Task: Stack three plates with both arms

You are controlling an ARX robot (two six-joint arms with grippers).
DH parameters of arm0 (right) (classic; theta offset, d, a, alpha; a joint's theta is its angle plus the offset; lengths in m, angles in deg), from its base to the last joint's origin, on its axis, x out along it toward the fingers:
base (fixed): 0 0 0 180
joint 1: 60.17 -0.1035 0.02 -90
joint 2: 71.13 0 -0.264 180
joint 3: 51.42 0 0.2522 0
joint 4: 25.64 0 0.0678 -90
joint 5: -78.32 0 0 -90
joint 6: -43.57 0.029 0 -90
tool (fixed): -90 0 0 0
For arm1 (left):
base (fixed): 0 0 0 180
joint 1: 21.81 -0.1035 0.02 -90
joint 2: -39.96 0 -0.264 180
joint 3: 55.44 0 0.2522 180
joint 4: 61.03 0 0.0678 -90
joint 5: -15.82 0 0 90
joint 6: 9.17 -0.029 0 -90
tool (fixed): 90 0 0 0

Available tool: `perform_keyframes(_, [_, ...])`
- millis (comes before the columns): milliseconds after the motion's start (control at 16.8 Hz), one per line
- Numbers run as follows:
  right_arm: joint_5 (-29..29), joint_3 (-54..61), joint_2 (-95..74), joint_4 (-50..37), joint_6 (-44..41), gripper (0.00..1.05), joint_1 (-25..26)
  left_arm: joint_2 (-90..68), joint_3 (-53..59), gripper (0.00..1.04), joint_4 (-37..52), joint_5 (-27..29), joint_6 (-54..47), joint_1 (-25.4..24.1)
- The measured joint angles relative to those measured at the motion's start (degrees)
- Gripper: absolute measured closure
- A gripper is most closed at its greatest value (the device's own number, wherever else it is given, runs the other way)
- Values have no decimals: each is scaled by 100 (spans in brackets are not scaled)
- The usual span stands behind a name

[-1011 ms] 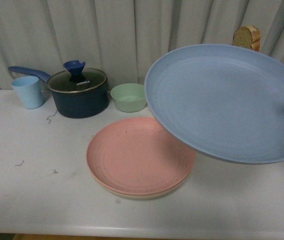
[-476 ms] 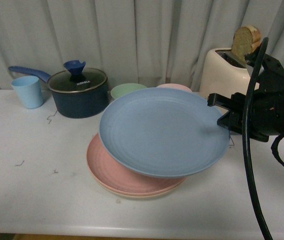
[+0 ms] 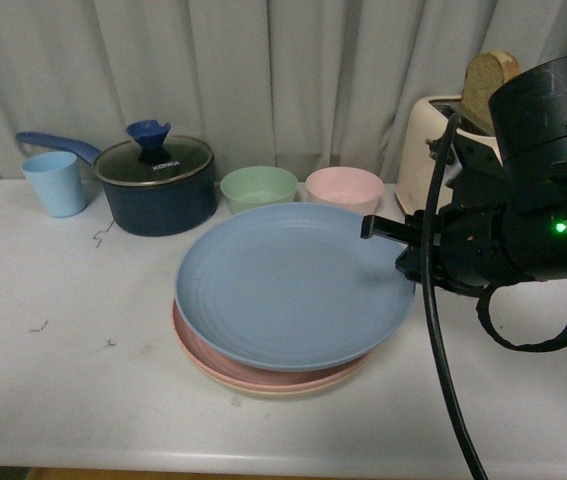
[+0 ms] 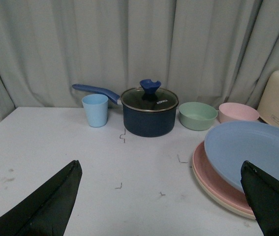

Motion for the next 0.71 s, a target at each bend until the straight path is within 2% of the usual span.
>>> perform_keyframes(654, [372, -254, -352, 129, -7, 102, -153, 0, 0, 7, 0, 0, 0, 0])
perform_keyframes(714, [450, -256, -391, 109, -33, 91, -181, 0, 0, 7, 0, 0, 0, 0])
